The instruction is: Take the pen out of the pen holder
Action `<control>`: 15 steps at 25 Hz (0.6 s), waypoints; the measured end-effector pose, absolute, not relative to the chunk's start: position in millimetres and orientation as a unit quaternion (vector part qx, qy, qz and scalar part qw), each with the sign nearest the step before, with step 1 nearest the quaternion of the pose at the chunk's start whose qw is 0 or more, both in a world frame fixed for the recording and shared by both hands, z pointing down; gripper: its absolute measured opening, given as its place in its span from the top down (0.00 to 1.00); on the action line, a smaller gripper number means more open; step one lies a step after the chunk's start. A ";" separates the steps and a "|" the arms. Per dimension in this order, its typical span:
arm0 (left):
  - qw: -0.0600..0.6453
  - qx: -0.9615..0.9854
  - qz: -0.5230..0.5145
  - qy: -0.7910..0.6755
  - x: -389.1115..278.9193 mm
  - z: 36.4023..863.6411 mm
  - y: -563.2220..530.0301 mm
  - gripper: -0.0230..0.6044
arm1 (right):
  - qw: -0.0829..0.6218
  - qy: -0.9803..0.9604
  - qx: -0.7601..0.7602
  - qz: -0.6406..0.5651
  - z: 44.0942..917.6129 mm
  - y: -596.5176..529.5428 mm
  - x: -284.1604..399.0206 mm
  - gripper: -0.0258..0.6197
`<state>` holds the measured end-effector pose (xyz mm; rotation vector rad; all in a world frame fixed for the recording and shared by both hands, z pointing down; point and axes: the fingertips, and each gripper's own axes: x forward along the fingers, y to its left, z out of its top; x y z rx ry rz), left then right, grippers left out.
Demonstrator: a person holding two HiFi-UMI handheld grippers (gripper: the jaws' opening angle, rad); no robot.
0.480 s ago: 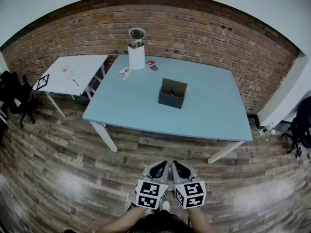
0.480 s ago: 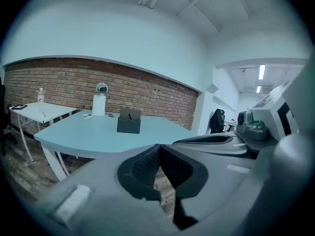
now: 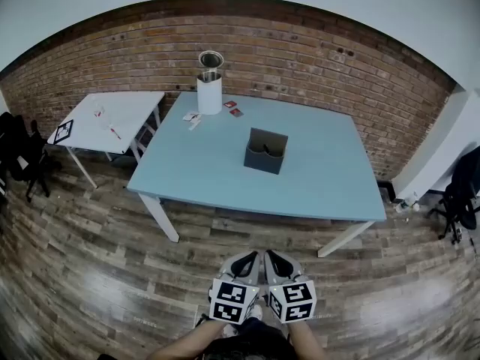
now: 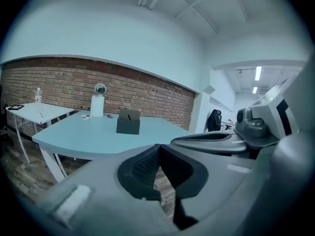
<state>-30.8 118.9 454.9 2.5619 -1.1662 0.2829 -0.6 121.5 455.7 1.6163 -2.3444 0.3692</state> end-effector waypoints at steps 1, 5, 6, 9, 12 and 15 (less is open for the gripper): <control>0.154 0.895 0.098 -0.406 -30.8 454.3 117.4 0.97 | 0.134 -0.809 0.559 0.127 455.1 119.3 -1.1 0.95; 0.149 0.896 0.098 -0.408 -36.1 453.4 107.5 0.96 | 0.132 -0.810 0.558 0.123 454.0 109.1 -5.8 0.95; 0.147 0.895 0.100 -0.409 -37.4 454.1 104.9 0.96 | 0.132 -0.810 0.558 0.121 454.3 106.5 -6.3 0.95; 0.142 0.894 0.107 -0.411 -39.1 458.1 97.1 0.96 | 0.131 -0.811 0.558 0.121 457.4 98.5 -6.2 0.95; 0.141 0.893 0.111 -0.412 -36.2 461.9 85.8 0.96 | 0.131 -0.811 0.558 0.120 460.9 86.4 -2.8 0.95; 0.146 0.893 0.117 -0.409 -30.8 467.3 72.6 0.96 | 0.131 -0.810 0.558 0.121 464.1 71.0 2.8 0.95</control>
